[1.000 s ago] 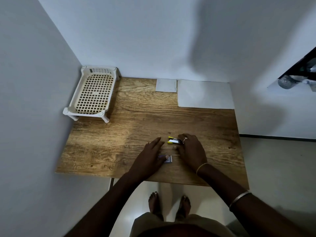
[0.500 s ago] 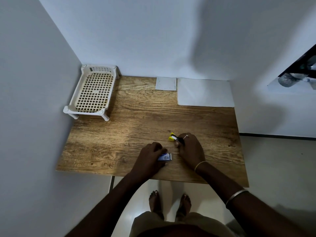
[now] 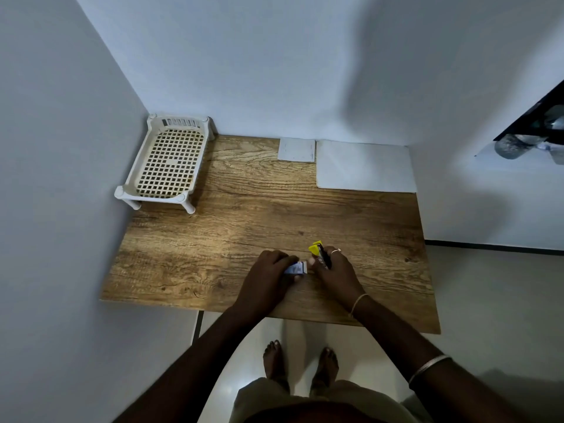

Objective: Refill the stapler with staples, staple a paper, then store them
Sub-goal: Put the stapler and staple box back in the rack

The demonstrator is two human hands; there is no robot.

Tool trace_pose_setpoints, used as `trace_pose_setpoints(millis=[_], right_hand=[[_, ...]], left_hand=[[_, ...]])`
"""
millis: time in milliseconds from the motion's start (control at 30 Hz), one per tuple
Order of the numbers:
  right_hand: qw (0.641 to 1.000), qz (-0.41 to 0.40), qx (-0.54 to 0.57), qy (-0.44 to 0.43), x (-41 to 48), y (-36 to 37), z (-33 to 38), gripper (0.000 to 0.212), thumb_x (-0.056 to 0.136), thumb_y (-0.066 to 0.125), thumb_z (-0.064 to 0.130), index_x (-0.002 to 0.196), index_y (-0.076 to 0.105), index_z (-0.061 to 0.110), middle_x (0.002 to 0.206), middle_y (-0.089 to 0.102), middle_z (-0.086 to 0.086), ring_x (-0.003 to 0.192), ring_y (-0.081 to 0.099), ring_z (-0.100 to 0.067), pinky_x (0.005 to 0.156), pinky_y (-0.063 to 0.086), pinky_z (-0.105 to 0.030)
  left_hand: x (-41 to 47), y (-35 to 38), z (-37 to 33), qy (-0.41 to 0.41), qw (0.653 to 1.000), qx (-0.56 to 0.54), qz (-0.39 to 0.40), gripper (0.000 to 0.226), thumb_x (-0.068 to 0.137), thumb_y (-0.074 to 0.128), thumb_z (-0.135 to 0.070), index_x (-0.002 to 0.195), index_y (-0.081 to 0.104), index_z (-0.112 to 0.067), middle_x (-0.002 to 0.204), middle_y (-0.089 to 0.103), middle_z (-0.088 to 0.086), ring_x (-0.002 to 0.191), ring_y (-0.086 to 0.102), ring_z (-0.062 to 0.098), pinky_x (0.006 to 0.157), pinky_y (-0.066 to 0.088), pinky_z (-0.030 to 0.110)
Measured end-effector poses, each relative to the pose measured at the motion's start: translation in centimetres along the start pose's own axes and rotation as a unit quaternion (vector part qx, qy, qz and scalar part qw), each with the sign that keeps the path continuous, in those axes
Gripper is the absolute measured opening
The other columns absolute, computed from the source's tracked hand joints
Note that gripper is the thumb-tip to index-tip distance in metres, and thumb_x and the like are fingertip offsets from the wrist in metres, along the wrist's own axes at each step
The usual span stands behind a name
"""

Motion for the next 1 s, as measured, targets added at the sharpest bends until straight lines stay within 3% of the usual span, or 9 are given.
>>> trace_pose_setpoints(millis=[67, 167, 333, 467, 567, 733, 900, 1000], right_hand=[[1.0, -0.006, 0.03, 0.003, 0.1, -0.2, 0.2, 0.016, 0.096, 0.067, 0.027, 0.093, 0.068, 0.011, 0.08, 0.066, -0.001, 0.078, 0.061, -0.017, 0.067, 0.043, -0.027], [0.997, 0.01, 0.072, 0.008, 0.5, 0.0, 0.4, 0.02, 0.095, 0.068, 0.026, 0.094, 0.074, 0.007, 0.085, 0.075, -0.012, 0.082, 0.069, -0.026, 0.076, 0.051, -0.039], [0.985, 0.021, 0.165, 0.044, 0.9, 0.2, 0.2, 0.027, 0.096, 0.068, 0.03, 0.071, 0.068, 0.021, 0.058, 0.063, 0.011, 0.058, 0.054, -0.004, 0.064, 0.044, -0.032], [0.981, 0.033, 0.185, 0.051, 0.8, 0.3, 0.0, 0.015, 0.092, 0.073, 0.025, 0.079, 0.071, 0.018, 0.058, 0.064, 0.009, 0.056, 0.055, -0.002, 0.058, 0.045, -0.02], [0.976, 0.033, 0.206, 0.063, 0.9, 0.4, -0.5, 0.009, 0.091, 0.074, 0.019, 0.089, 0.073, 0.01, 0.066, 0.066, 0.0, 0.061, 0.057, -0.011, 0.063, 0.047, -0.028], [0.974, 0.024, 0.214, 0.072, 1.0, 0.4, -0.8, 0.005, 0.088, 0.075, 0.012, 0.086, 0.073, 0.015, 0.073, 0.07, -0.008, 0.067, 0.061, -0.019, 0.068, 0.049, -0.036], [0.974, 0.014, 0.216, 0.067, 1.1, 0.1, -0.4, 0.012, 0.086, 0.076, 0.006, 0.084, 0.073, 0.017, 0.066, 0.069, 0.001, 0.056, 0.06, -0.007, 0.059, 0.049, -0.027], [0.974, 0.014, 0.22, 0.06, 1.1, 0.0, -0.2, 0.01, 0.084, 0.079, 0.008, 0.089, 0.073, 0.016, 0.075, 0.072, -0.002, 0.065, 0.064, -0.011, 0.064, 0.053, -0.03]], left_hand=[[0.3, -0.7, -0.1, -0.011, 1.0, -0.019, -0.019, 0.043, 0.088, 0.073, -0.022, 0.13, 0.066, -0.015, 0.121, 0.066, 0.004, 0.11, 0.056, 0.023, 0.087, 0.041, 0.027], [0.8, -1.4, -0.1, -0.026, 0.998, -0.047, -0.032, 0.043, 0.09, 0.071, -0.024, 0.132, 0.065, -0.016, 0.123, 0.064, 0.002, 0.107, 0.059, 0.018, 0.084, 0.046, 0.027], [1.0, -1.6, 0.1, -0.021, 0.998, -0.05, -0.028, 0.043, 0.092, 0.071, -0.021, 0.134, 0.063, -0.016, 0.125, 0.062, 0.0, 0.108, 0.061, 0.016, 0.084, 0.046, 0.024], [0.9, -1.5, -0.1, -0.02, 0.998, -0.046, -0.025, 0.044, 0.091, 0.071, -0.019, 0.134, 0.063, -0.015, 0.125, 0.062, 0.001, 0.108, 0.06, 0.016, 0.085, 0.042, 0.02], [0.9, -1.3, -0.2, -0.021, 0.998, -0.048, -0.023, 0.045, 0.091, 0.071, -0.017, 0.135, 0.063, -0.014, 0.126, 0.062, 0.001, 0.109, 0.061, 0.015, 0.086, 0.041, 0.017], [0.8, -1.2, -0.4, -0.019, 0.998, -0.051, -0.025, 0.044, 0.09, 0.071, -0.014, 0.134, 0.063, -0.014, 0.126, 0.063, 0.002, 0.107, 0.061, 0.015, 0.085, 0.04, 0.016], [0.8, -1.3, -0.5, -0.014, 0.998, -0.051, -0.022, 0.044, 0.089, 0.071, -0.013, 0.133, 0.064, -0.013, 0.125, 0.063, 0.002, 0.107, 0.062, 0.016, 0.085, 0.04, 0.016], [0.9, -1.4, -0.5, -0.014, 0.998, -0.049, -0.023, 0.044, 0.089, 0.071, -0.012, 0.133, 0.065, -0.014, 0.125, 0.063, 0.001, 0.107, 0.061, 0.015, 0.084, 0.039, 0.015]])
Point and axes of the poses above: each hand's wrist, its own x-axis towards the middle knuckle, its own y-axis out of the palm, z = x × y, the point moved 9 cm from there along x, towards the middle knuckle
